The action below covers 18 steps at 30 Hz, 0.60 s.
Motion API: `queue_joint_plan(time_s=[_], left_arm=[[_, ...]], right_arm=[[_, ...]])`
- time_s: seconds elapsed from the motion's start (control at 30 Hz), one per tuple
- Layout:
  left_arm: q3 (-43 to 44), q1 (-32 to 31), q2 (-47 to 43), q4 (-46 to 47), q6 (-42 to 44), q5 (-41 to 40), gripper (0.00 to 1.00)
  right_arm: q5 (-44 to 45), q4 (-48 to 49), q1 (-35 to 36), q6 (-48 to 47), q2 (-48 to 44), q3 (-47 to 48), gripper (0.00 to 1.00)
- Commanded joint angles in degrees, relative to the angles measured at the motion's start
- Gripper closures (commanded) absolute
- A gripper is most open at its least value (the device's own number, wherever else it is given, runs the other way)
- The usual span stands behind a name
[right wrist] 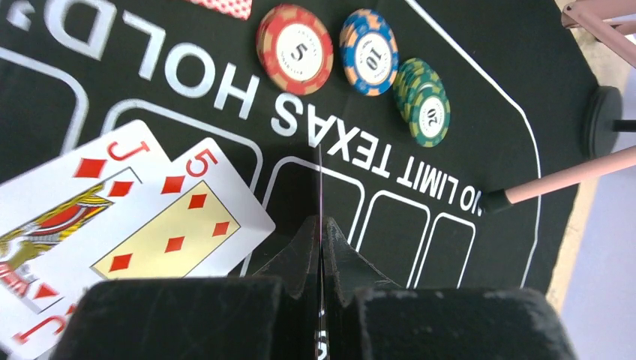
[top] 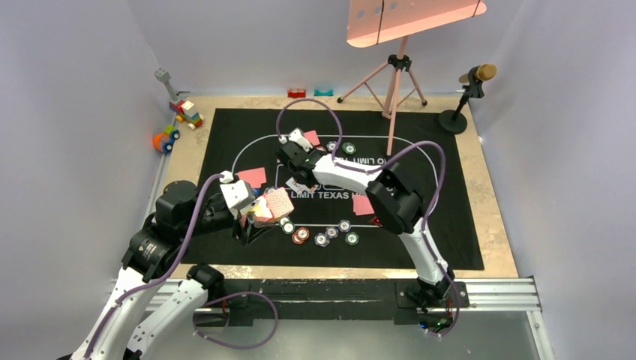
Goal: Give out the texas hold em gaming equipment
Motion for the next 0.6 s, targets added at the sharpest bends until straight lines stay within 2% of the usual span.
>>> queue_joint_plan(time_s=[0.0,0.2,0.57], left_arm=[[1.64,0.29,-0.17,4.13,-0.8,1.29,1.0],[1.33,0.29,-0.11,4.22,-1.13,1.9,1.0],[1.79,0.29,-0.01,4.06,-0.77,1.44,1.0]], right_arm=[[9.47,3.03,0.49,-2.41,0.37,-0.77,1.0],[11.22,4.99,2.58,-3.35,1.91,-2.55,1.0],[1.07,3.13,3.77,1.56,4.54,-1.78,1.0]])
